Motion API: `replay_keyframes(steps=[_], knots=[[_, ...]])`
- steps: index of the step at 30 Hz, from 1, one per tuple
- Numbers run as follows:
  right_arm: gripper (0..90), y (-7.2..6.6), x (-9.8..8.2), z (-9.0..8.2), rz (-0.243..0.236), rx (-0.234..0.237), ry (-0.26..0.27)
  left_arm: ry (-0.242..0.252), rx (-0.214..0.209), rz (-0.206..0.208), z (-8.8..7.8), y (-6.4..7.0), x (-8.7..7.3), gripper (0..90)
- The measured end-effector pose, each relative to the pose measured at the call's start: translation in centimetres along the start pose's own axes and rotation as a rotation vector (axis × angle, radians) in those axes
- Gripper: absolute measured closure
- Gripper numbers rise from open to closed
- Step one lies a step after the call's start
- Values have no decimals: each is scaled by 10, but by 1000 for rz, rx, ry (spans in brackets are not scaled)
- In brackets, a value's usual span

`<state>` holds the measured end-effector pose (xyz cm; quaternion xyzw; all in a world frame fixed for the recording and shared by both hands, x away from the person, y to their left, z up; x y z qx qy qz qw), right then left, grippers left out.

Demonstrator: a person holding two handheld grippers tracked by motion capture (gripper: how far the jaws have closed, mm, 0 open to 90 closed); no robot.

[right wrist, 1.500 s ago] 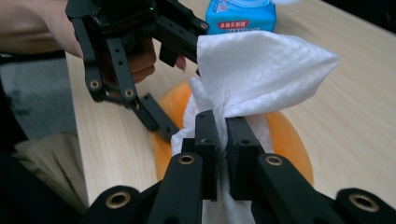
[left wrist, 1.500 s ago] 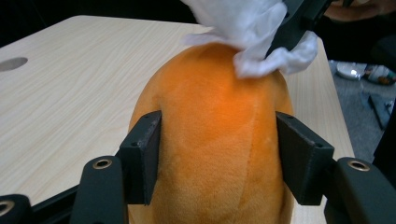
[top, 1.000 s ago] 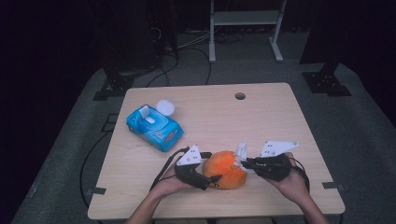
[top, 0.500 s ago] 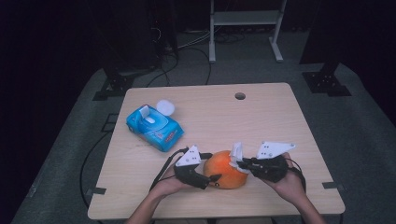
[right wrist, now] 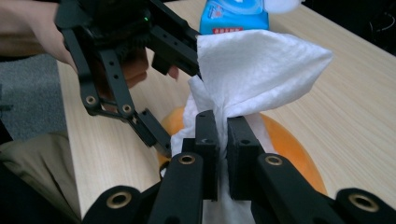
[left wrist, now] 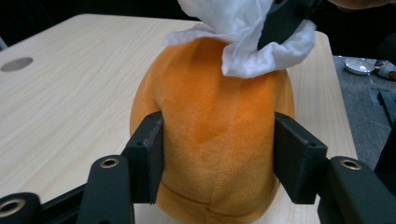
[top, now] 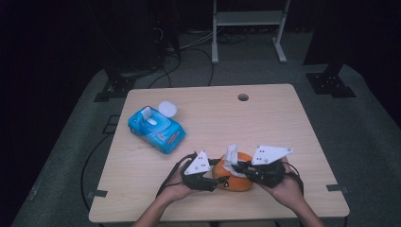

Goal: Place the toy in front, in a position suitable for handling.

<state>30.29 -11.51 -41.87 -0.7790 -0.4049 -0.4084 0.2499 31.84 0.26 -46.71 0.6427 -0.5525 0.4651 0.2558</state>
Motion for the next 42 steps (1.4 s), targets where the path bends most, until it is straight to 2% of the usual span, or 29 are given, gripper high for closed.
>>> replay_keyframes(steps=[3, 6, 8, 10, 11, 13, 14, 15, 16, 17, 18, 20, 21, 23, 26, 28, 29, 30, 31, 33, 35, 37, 40, 42], knots=[[841, 12, -6, -3, 37, -20, -6, 6, -3, -19, -1, -2, -3, 415], [840, 24, -9, -10, 80, -37, 0, 8, -4, -8, 1, -2, -1, 415], [839, 20, -7, -9, 77, -29, 8, -3, -6, 11, 1, -1, -1, 414], [839, 14, -6, -4, 50, -30, -3, 2, -10, 12, 0, -1, -3, 401], [841, 11, -6, -1, 40, -30, -11, 9, -4, -10, 0, -3, -3, 361], [843, 8, -7, 4, 40, -21, -21, 50, 2, -73, 1, -6, -1, 205], [844, 5, -8, 6, 47, -1, -25, 77, -6, -74, 2, -5, 2, 178], [843, 1, -8, 9, 35, 15, -28, 80, -14, -51, 2, -3, 4, 184], [843, -3, -8, 11, 25, 18, -34, 57, -9, -7, 4, 1, 4, 227], [843, -6, -8, 12, 9, 8, -44, 39, -1, 10, 4, 1, 3, 306], [843, -6, -8, 12, -3, -5, -47, 34, 2, 6, 4, 1, 2, 348], [844, -1, -7, 9, 15, -2, -37, 26, 1, -16, 3, -2, -2, 406], [844, 3, -8, 6, 15, -18, -41, 17, 4, -19, 2, -3, -4, 423], [844, 12, -12, 0, 21, -43, -49, 5, -6, -30, -1, -6, -8, 431], [844, 24, -23, -6, 69, -47, -63, 13, -23, -43, -4, -8, -12, 425], [843, 26, -27, -8, 97, -25, -67, 28, -35, -43, -3, -7, -8, 347], [843, 26, -28, -7, 87, -28, -73, 35, -34, -51, -3, -7, -5, 263], [843, 24, -27, -6, 79, -33, -77, 39, -33, -54, -2, -7, -4, 241], [842, 22, -25, -6, 73, -35, -73, 29, -32, -43, -1, -6, -5, 262], [841, 17, -20, -5, 46, -44, -53, 20, -20, -42, 0, -6, -8, 379], [840, 13, -16, -4, 44, -31, -18, 9, -5, -41, -1, -8, -10, 421], [842, 13, -17, -3, 33, -33, -36, 6, -1, -53, -2, -10, -12, 437], [845, 23, -25, -5, 48, -46, -64, 11, 1, -65, -3, -11, -12, 441], [846, 32, -29, -8, 81, -56, -66, 12, -1, -60, -1, -9, -11, 441]])
Point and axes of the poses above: each handheld gripper's, and its own axes: z roughly forward along the jaws, x roughly out of its top, y roughly to its right, the point moved 8 cm from there along z, roughly forward along the jaws, and after that the axes turned 8 degrees about z, right-handed, at the moved point
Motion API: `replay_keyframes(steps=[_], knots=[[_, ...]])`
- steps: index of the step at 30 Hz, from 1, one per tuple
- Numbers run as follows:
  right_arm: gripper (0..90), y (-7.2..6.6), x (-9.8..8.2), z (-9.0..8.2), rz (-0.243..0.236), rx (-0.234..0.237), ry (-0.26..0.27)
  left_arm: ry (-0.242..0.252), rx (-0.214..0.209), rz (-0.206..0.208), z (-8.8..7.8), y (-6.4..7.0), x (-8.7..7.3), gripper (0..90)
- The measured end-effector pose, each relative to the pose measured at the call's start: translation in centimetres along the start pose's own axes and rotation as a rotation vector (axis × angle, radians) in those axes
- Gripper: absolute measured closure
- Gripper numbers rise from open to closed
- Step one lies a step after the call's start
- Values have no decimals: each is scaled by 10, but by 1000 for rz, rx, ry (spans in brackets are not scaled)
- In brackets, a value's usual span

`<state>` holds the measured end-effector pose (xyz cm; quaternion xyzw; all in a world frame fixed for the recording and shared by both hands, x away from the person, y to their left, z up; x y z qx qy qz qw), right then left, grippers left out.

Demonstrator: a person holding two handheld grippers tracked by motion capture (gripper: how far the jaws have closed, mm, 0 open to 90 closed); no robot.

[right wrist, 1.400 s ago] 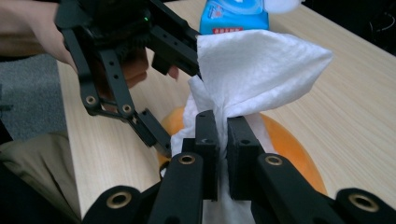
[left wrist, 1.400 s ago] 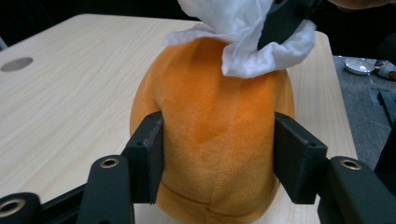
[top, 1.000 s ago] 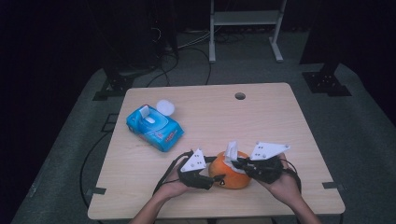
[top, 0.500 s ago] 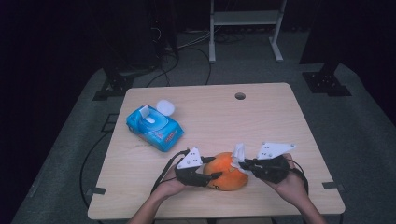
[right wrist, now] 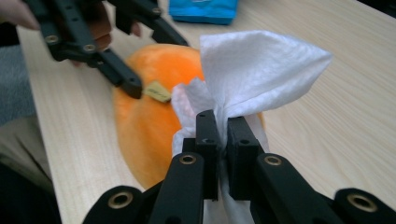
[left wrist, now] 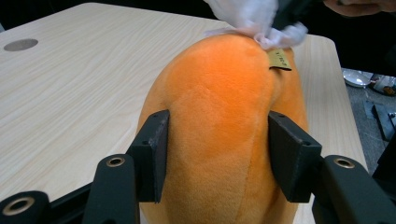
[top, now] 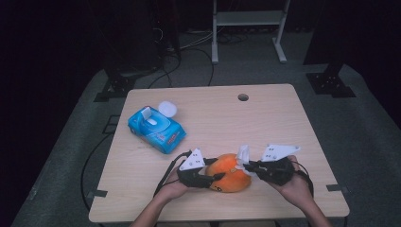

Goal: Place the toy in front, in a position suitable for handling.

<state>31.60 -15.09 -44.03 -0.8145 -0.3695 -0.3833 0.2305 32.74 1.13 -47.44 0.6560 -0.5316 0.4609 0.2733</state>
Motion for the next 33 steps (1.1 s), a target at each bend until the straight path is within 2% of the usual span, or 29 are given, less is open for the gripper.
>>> replay_keyframes(steps=[2, 3, 4, 7, 8, 9, 11, 13, 17, 19, 21, 23, 25, 27, 29, 31, 33], knots=[[844, 0, 3, -3, 22, -2, 25, 10, -13, -5, 4, 2, 2, 439], [844, -7, 10, -4, 33, 40, 65, 12, -12, -5, 5, 3, 3, 439], [844, -13, 14, -5, 28, 61, 75, 9, -11, -3, 7, 4, 4, 439], [845, -25, 19, 4, -42, 33, 44, 6, -6, 1, 5, 5, 4, 440], [845, -23, 15, 9, -58, 10, 21, 12, -13, -6, 5, 5, 3, 435], [846, -21, 10, 13, -56, 9, 8, 13, -19, 4, 3, 4, 3, 411], [846, -18, 4, 15, -18, 45, 4, 32, -25, -18, 2, 3, 6, 296], [846, -15, 3, 11, -19, 33, -2, 34, -26, -45, 1, 0, 6, 202], [846, -7, 0, 8, 4, 37, -2, 4, -19, -58, 3, -4, 0, 114], [845, -6, -1, 7, 9, 42, -6, 10, -27, -75, 4, -4, -2, 104], [845, -6, -1, 8, 3, 42, -11, 11, -47, -53, 6, 0, -3, 159], [845, -6, 0, 8, -3, 39, -21, 6, -38, -12, 5, 3, -2, 309], [845, -6, 5, 4, -15, 26, -6, 15, -17, 5, 4, 3, 2, 424], [845, -13, 13, -1, -14, 38, 36, 27, -8, 15, 5, 6, 6, 450], [845, -28, 22, 0, -29, 73, 72, 18, -2, 60, 8, 12, 11, 453], [844, -41, 25, 8, -82, 71, 61, 2, 12, 98, 10, 15, 13, 460], [845, -43, 23, 13, -106, 52, 40, 8, 11, 83, 8, 14, 12, 466]])
Point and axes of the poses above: each handheld gripper's, and its own axes: z roughly forward along the jaws, x roughly out of its top, y roughly to its right, the point moved 8 cm from there along z, roughly forward along the jaws, and after that the axes turned 8 degrees about z, right-handed, at the moved point
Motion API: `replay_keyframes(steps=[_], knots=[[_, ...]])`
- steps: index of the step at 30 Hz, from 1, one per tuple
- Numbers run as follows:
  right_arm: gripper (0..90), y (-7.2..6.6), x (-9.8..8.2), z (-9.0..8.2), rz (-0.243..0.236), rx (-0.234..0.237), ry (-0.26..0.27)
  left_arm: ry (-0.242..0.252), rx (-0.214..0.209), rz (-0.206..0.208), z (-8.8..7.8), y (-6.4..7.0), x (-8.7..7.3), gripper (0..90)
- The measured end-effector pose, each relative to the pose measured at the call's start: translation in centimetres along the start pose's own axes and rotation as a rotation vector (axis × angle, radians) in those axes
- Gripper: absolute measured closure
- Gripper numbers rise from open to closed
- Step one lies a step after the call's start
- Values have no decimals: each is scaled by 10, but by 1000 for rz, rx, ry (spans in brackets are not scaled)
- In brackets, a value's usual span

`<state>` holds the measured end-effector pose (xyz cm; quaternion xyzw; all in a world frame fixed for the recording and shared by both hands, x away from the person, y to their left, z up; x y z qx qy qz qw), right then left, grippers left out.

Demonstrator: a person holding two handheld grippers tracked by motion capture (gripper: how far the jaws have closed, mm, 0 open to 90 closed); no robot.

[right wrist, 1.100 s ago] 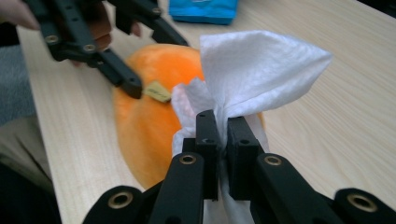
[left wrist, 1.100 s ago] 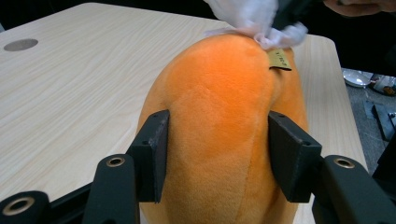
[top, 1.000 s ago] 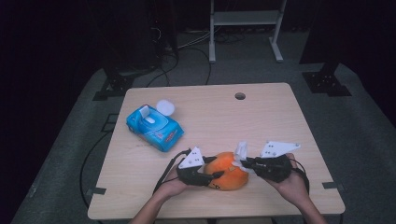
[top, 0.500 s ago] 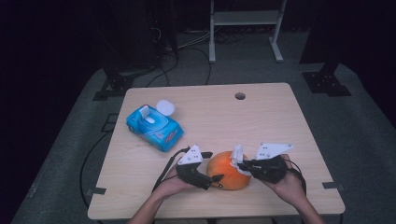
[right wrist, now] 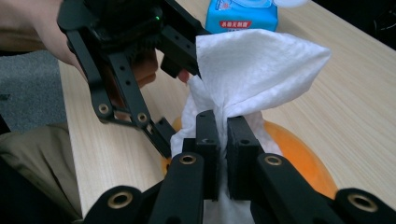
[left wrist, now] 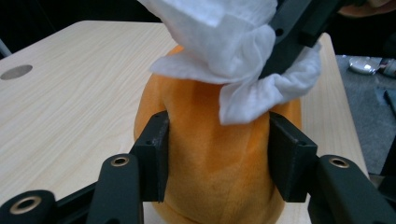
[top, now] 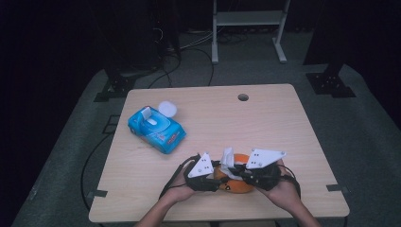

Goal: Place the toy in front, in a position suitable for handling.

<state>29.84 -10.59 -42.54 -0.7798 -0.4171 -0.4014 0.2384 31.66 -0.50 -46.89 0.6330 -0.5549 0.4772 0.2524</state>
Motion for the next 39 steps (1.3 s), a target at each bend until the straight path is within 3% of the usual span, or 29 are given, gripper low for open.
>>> replay_keyframes(steps=[6, 7, 12, 15, 18, 20, 22, 25, 28, 29, 35, 39], knots=[[847, 26, -9, -14, 81, -40, 17, 10, 1, -16, 0, -2, 1, 470], [846, 26, -8, -15, 90, -36, 26, 11, -4, -10, 1, -1, 2, 470], [845, 13, -2, -7, 35, -32, 16, 0, -11, -6, -1, -1, -2, 466], [845, 26, -6, -13, 58, -64, 12, 2, -16, -10, -1, -1, -3, 461], [845, 34, -13, -16, 103, -51, 12, 1, -24, -12, -1, -1, -3, 444], [844, 34, -16, -14, 113, -41, 6, -2, -29, -32, 0, -2, -2, 382], [844, 31, -15, -11, 103, -44, 3, 6, -31, -58, -1, -3, 0, 262], [844, 22, -13, -5, 92, -10, 2, 44, -41, -95, -1, -3, 6, 197], [843, 12, -10, 0, 40, -13, -7, 30, -43, -65, -1, -1, 3, 307], [843, 13, -10, -1, 40, -17, -11, 30, -45, -75, -1, -1, 2, 341], [844, 33, -21, -15, 91, -45, -17, 12, -45, -93, -3, -5, -6, 365], [843, 45, -32, -22, 172, -28, -24, 11, -45, -97, -2, -5, -7, 361]])
Point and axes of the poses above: each handheld gripper's, and its own axes: z roughly forward along the jaws, x roughly out of its top, y roughly to its right, the point moved 8 cm from there along z, roughly forward along the jaws, and after that the axes turned 8 degrees about z, right-handed, at the moved point
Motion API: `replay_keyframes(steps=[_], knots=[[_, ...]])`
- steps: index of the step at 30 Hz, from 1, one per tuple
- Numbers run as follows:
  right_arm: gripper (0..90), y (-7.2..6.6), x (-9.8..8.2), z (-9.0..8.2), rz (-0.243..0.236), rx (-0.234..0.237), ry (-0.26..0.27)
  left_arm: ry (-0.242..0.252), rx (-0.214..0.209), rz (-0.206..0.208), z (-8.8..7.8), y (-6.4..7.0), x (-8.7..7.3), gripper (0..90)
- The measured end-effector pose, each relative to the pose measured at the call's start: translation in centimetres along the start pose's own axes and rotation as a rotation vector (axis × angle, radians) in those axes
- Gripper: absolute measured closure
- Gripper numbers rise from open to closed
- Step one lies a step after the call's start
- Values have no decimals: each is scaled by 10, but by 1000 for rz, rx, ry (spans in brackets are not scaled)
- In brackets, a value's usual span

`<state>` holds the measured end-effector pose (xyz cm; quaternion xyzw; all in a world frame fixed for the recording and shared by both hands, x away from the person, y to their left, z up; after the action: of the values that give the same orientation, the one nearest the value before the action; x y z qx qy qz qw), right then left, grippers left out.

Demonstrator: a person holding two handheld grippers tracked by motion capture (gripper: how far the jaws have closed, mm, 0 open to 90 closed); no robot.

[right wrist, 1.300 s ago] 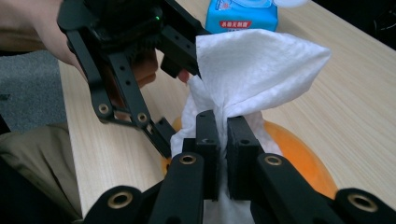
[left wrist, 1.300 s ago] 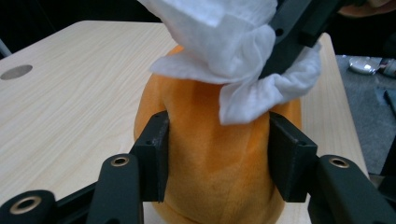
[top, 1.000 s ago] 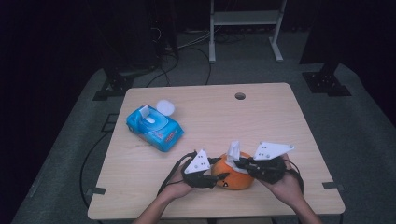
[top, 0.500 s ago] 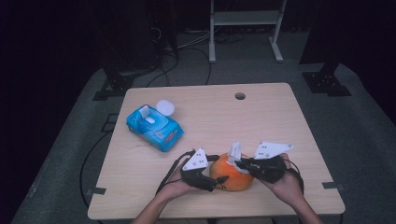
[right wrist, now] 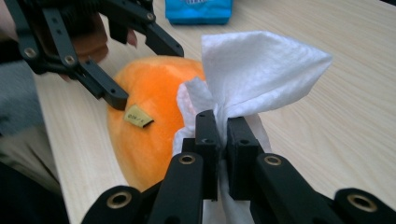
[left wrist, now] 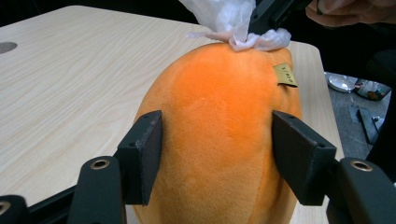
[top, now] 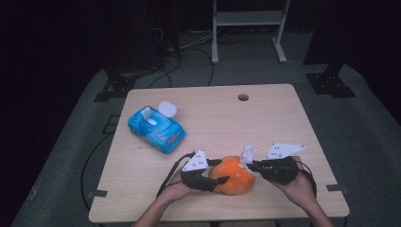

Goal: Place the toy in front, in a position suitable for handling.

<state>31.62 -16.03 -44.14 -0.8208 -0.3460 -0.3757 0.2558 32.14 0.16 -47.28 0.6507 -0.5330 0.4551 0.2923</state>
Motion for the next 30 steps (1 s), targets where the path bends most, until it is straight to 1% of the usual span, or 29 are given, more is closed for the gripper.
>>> replay_keyframes(steps=[1, 2, 3, 4, 5, 6, 7, 8, 9, 10, 11, 12, 13, 15, 17, 18, 19, 20, 22, 23, 24, 25, 27, 29, 30], knots=[[843, -2, 2, 0, 2, 4, 12, 0, 0, -3, 0, 0, 0, 351], [842, -4, 3, 0, -9, 0, 15, -2, -2, -8, -1, -1, 0, 339], [842, -7, 5, 1, -23, 0, 16, -1, 0, -22, -2, -2, 1, 304], [842, -9, 6, 2, -33, 1, 13, -4, 11, -46, -4, -5, 2, 237], [842, -10, 7, 3, -39, 9, 7, -1, 11, -67, -4, -7, 2, 164], [843, -10, 6, 4, -39, 12, 6, 4, 1, -99, -5, -8, 1, 141], [843, -8, 4, 5, -37, 14, -2, 1, -6, -114, -4, -8, -1, 109], [842, -8, 2, 5, -25, 22, -12, -15, -21, -129, -2, -8, -4, 91], [842, -8, 0, 6, -18, 37, -22, -32, -48, -139, 2, -5, -8, 85], [841, -8, -2, 7, -12, 49, -30, -33, -56, -141, 4, -4, -10, 85], [841, -8, -3, 8, -13, 51, -32, -34, -60, -136, 6, -2, -12, 89], [841, -9, -4, 8, -13, 51, -33, -31, -61, -121, 7, -1, -12, 118], [841, -9, -4, 8, -13, 48, -35, -29, -57, -110, 6, -1, -11, 183], [843, -8, -2, 8, -14, 41, -24, -11, -41, -75, 2, -2, -8, 326], [844, -8, 3, 5, -14, 34, -2, 20, -13, -52, 0, -4, -3, 416], [844, -9, 5, 4, -18, 28, 11, 29, 8, -23, -2, -6, 0, 438], [845, -9, 8, 2, -27, 17, 23, 43, 40, 18, -4, -8, 4, 449], [845, -11, 12, 2, -33, 17, 45, 43, 52, 37, -5, -10, 6, 455], [844, -14, 18, 3, -35, 9, 73, 44, 76, 57, -7, -14, 9, 454], [844, -14, 20, 5, -48, -4, 77, 37, 86, 65, -8, -16, 8, 453], [844, -13, 20, 7, -47, -8, 77, 26, 84, 57, -8, -17, 3, 451], [844, -11, 19, 11, -43, -1, 68, 17, 80, 56, -7, -17, 0, 447], [844, -6, 12, 16, -34, 1, 46, 17, 69, 46, -8, -18, -5, 445], [844, 2, 5, 18, 3, 2, 31, 16, 65, 41, -8, -18, -6, 441], [844, 8, 2, 17, 9, -14, 21, 16, 64, 42, -8, -18, -6, 438]])
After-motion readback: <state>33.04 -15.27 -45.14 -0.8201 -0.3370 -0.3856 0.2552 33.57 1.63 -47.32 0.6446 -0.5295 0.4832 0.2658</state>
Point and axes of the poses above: each handheld gripper's, and its own axes: z roughly forward along the jaws, x roughly out of its top, y roughly to its right, the point moved 8 cm from there along z, roughly forward along the jaws, and after that the axes turned 8 degrees about z, right-handed, at the moved point
